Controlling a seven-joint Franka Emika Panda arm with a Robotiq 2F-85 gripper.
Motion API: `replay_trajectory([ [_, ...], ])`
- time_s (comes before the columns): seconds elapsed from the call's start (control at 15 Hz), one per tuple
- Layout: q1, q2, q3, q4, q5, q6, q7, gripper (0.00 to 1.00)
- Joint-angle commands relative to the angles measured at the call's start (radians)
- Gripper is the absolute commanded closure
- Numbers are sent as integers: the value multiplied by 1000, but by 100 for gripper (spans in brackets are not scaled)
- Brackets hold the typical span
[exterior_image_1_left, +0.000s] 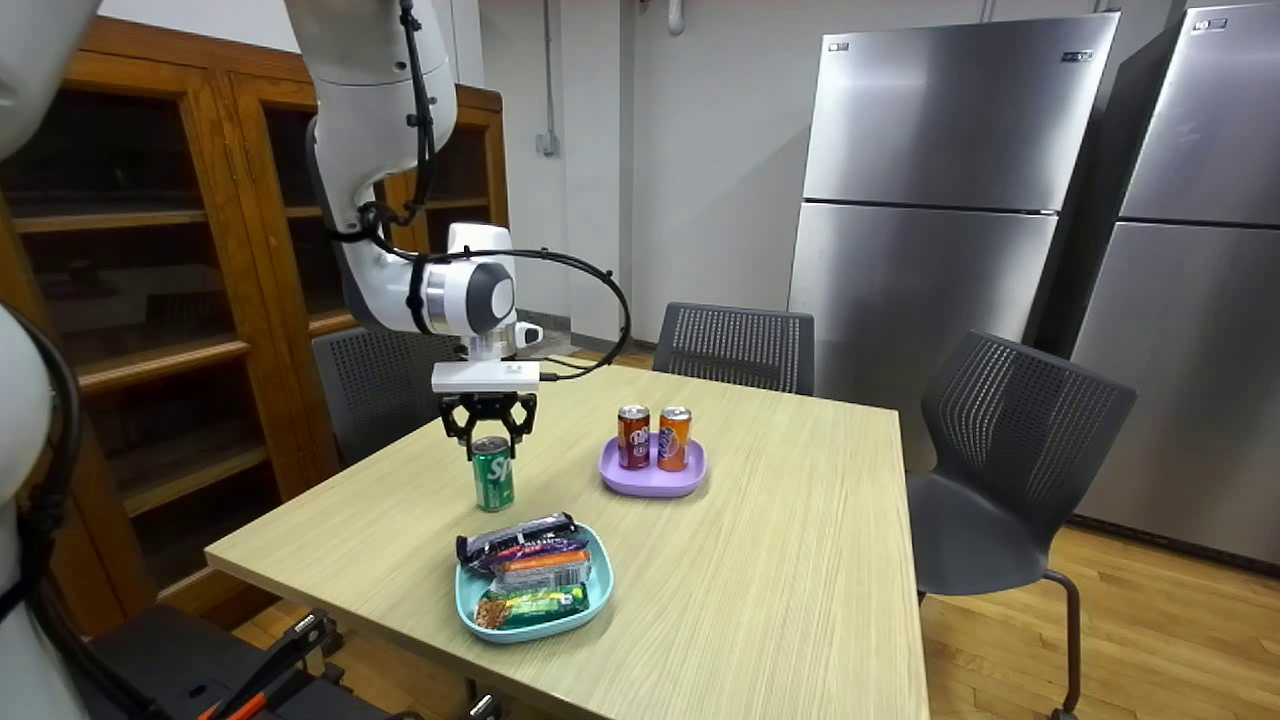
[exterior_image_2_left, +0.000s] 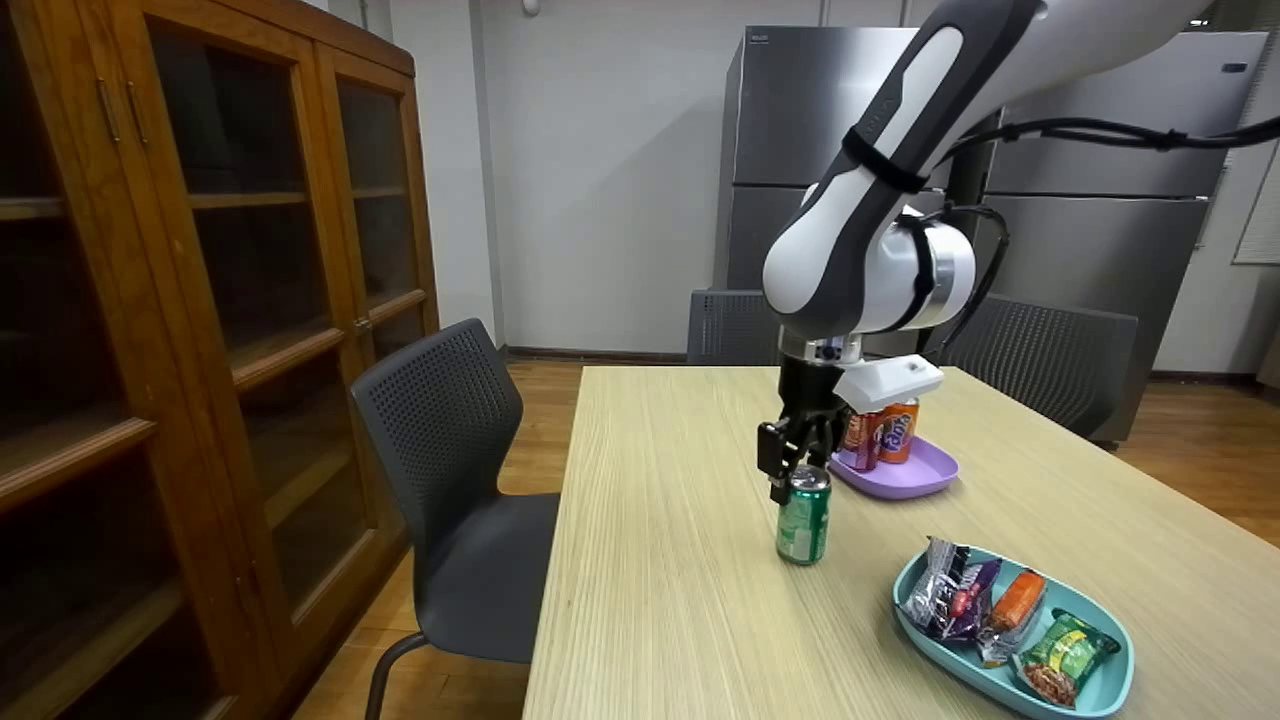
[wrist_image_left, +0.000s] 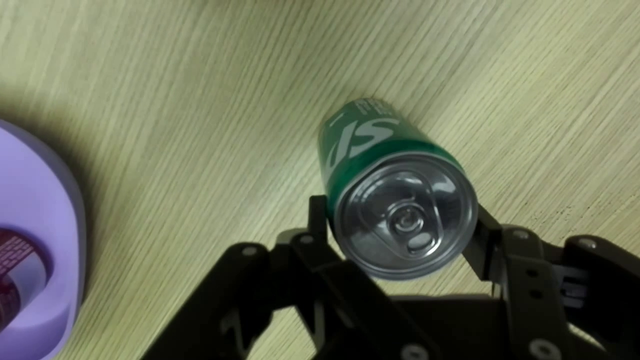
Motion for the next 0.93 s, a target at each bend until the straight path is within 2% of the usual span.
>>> replay_trajectory([
  [0.0,0,-61,1,-27,-18,-22,22,62],
  [0.53,-39,-115,11,-31,4,-19,-2,62],
  [0.87,-92,-135,9,-17,26,-21,-21,62],
])
